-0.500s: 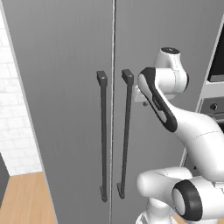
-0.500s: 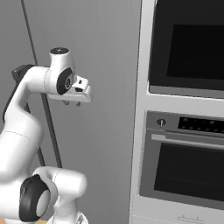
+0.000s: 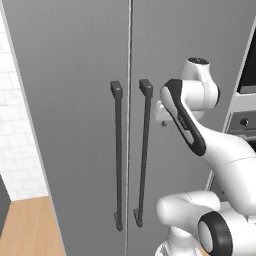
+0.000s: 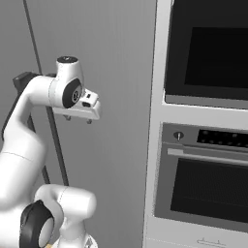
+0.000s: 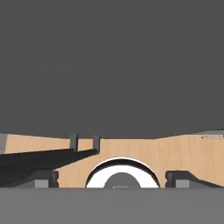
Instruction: Grab a lemon wedge from the fridge and one ice cube from the ice bowl, and put them in the glass of lemonade.
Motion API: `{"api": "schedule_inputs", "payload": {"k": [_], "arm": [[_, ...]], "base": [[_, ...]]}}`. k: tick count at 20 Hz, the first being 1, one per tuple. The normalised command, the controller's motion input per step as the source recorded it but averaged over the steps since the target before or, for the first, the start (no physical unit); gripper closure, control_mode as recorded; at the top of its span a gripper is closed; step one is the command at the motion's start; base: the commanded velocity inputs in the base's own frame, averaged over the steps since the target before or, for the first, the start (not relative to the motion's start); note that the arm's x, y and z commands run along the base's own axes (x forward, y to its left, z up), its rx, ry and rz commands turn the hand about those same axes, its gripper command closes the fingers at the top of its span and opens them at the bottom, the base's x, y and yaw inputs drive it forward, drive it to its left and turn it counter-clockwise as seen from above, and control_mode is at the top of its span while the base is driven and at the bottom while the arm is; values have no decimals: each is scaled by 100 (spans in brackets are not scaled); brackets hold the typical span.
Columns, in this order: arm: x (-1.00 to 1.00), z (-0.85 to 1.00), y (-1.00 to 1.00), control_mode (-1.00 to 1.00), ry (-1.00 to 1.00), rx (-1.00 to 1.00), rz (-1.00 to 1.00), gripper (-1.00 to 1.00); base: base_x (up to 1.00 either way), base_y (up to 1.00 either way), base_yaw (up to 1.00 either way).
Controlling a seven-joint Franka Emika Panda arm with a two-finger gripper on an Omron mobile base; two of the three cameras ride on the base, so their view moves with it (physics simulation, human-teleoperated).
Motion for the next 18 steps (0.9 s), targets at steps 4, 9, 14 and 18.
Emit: {"api": "schedule_inputs", "payload": {"k": [4, 9, 14, 18], "arm": [[-39, -51, 6, -100, 7, 0, -12, -100], [-8, -21, 0, 100, 6, 0, -1, -100], [0, 0, 0, 100, 0, 0, 0, -100], [0, 0, 0, 100, 0, 0, 0, -100]], "base": [[0, 0, 0], [0, 6, 0], [0, 77, 0], [-1, 55, -1]]}}
